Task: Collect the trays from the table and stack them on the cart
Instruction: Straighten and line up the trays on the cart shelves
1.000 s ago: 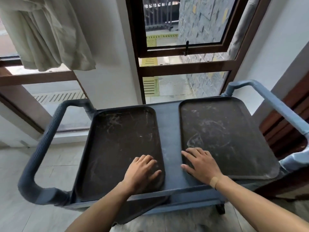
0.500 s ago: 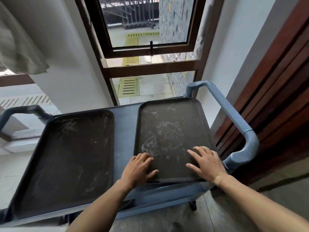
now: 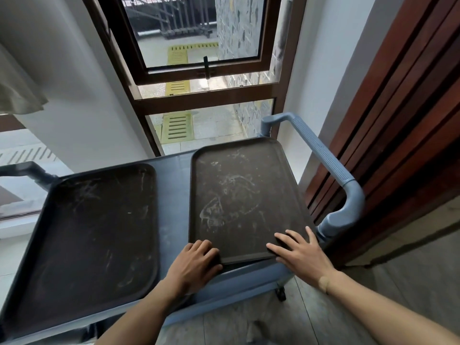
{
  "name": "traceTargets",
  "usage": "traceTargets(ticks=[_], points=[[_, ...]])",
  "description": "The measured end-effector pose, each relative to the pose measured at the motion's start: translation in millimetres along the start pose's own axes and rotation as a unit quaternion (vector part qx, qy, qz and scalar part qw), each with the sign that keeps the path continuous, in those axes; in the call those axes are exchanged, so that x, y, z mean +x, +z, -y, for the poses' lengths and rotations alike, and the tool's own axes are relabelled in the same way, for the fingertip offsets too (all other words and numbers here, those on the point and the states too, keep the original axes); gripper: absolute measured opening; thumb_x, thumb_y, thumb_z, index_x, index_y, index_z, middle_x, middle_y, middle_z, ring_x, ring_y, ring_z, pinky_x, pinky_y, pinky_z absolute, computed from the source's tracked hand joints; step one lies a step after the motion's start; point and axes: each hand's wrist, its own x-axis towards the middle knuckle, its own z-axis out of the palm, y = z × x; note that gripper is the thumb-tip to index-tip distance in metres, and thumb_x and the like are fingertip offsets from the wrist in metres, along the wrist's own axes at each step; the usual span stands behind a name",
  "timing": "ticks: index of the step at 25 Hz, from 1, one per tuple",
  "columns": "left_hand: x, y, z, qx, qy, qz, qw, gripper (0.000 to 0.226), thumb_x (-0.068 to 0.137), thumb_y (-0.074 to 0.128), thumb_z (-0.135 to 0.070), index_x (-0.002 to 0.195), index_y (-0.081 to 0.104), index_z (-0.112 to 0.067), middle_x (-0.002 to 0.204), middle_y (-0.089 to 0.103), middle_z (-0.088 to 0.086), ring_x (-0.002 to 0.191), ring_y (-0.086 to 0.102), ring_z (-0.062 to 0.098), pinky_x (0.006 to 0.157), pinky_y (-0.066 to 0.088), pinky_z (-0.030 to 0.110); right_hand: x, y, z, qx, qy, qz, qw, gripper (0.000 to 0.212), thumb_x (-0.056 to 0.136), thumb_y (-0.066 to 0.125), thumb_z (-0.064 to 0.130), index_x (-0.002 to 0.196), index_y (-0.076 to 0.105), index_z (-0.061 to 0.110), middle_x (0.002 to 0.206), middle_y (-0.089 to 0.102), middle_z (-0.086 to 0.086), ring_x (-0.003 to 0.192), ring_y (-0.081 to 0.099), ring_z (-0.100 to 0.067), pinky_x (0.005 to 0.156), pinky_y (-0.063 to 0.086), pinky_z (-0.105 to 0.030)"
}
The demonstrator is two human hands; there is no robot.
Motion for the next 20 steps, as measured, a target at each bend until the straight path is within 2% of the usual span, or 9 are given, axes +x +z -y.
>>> traceTargets(ticks=[2,4,5,8,10,12,20], points=[[-2,-3,-1,0.013,0.039,-0.013,0.999,0.027,0.091,0.045,-0.049,0.094,0.06,-0.026,0.09,0.059,-0.004,0.076,0.057,0.019,0.063,0.047,0.03,-2,3,3,0.001,0.02,-0.005,1.0,0.036,0.087,0.058,0.04,0.123,0.063,0.04,0.126,0.064,0.001,0.115,0.061,-0.026,0.087,0.041,-0.073],[-1,-6,0,0.024,0.076,-0.016,0.997,0.02,0.089,0.051,-0.042,0.087,0.061,-0.025,0.082,0.059,-0.004,0.068,0.056,0.018,0.055,0.046,0.027,1,2,5,0.027,0.037,0.047,0.998,0.046,0.083,0.069,0.035,0.127,0.059,0.042,0.133,0.06,0.002,0.122,0.056,-0.027,0.09,0.034,-0.077],[-2,-8,-1,0.031,0.089,-0.02,0.995,0.017,0.088,0.054,-0.039,0.086,0.061,-0.024,0.08,0.058,-0.004,0.066,0.056,0.017,0.053,0.046,0.027,2,3,4,0.031,0.04,0.068,0.996,0.048,0.087,0.064,0.037,0.133,0.052,0.045,0.141,0.053,0.004,0.13,0.049,-0.026,0.095,0.026,-0.079],[-4,-11,-7,0.052,0.11,-0.011,0.992,0.012,0.08,0.067,-0.029,0.082,0.059,-0.021,0.078,0.057,-0.003,0.063,0.054,0.018,0.05,0.045,0.029,8,9,-5,0.028,0.02,0.129,0.991,0.048,0.1,0.031,0.044,0.146,0.019,0.051,0.159,0.016,0.014,0.146,0.013,-0.021,0.103,0.002,-0.075],[-6,-12,-10,0.073,0.119,0.0,0.99,0.017,0.071,0.073,-0.023,0.081,0.059,-0.02,0.078,0.057,-0.002,0.062,0.053,0.018,0.05,0.045,0.029,13,10,-7,0.028,0.006,0.155,0.987,0.049,0.101,0.025,0.044,0.147,0.011,0.05,0.16,0.008,0.017,0.147,0.004,-0.02,0.104,0.0,-0.075],[-10,-15,-11,0.088,0.118,0.006,0.989,0.022,0.064,0.072,-0.018,0.081,0.059,-0.019,0.078,0.057,-0.001,0.061,0.052,0.018,0.051,0.045,0.029,16,8,-8,0.035,-0.012,0.161,0.986,0.048,0.101,0.025,0.044,0.147,0.011,0.05,0.16,0.008,0.018,0.148,0.001,-0.019,0.104,0.001,-0.075],[-26,-33,-16,0.1,0.08,-0.001,0.992,0.03,0.051,0.067,-0.012,0.08,0.061,-0.018,0.077,0.057,-0.001,0.06,0.05,0.019,0.048,0.044,0.03,32,0,-6,0.056,-0.044,0.159,0.985,0.05,0.103,0.027,0.033,0.15,0.013,0.044,0.159,0.011,0.019,0.148,0.002,-0.019,0.108,0.006,-0.071]])
